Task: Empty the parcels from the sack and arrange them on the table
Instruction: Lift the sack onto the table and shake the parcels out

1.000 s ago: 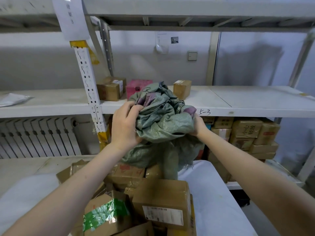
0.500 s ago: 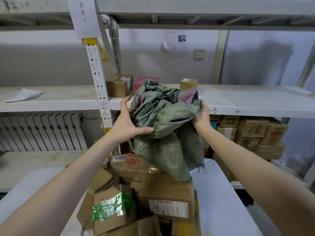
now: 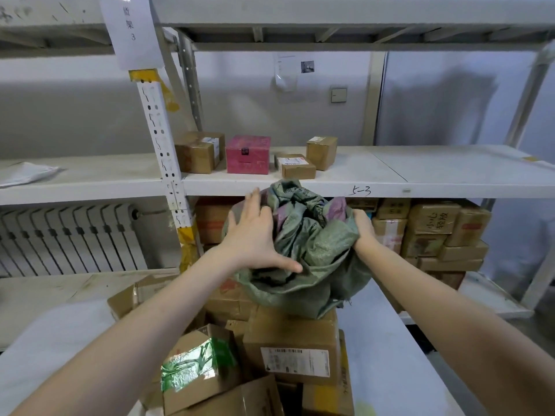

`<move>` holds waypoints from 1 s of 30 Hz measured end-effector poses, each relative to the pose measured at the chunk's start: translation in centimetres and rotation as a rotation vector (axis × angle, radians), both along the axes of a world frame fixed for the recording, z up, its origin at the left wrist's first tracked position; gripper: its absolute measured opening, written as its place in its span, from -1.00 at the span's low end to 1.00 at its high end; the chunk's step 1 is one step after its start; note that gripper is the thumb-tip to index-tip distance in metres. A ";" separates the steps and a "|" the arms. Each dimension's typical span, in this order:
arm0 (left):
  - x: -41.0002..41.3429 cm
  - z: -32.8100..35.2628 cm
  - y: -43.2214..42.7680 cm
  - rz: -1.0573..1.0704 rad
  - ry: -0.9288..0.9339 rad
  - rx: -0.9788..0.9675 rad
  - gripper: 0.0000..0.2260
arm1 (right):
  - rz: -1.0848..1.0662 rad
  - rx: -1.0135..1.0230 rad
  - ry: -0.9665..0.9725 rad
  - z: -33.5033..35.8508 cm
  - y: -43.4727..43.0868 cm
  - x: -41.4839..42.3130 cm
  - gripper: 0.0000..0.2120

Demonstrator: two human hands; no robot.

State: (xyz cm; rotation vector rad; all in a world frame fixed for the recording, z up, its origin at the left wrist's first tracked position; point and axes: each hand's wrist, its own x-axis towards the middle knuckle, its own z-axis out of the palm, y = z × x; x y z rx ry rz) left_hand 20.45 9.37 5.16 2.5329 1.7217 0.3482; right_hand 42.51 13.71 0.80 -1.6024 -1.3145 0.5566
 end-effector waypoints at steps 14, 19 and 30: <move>2.1 -1.6 0.9 0.036 -0.006 -0.006 0.36 | 0.358 0.016 -0.219 1.5 -0.6 -3.8 -0.79; 0.4 -6.6 2.2 0.118 0.022 0.132 -0.28 | 0.646 -0.066 -0.614 -0.4 -0.8 -4.4 -0.78; -3.4 -3.4 4.4 0.333 -0.286 0.112 -0.45 | 0.468 -0.004 -0.606 -1.8 1.2 -2.5 -0.11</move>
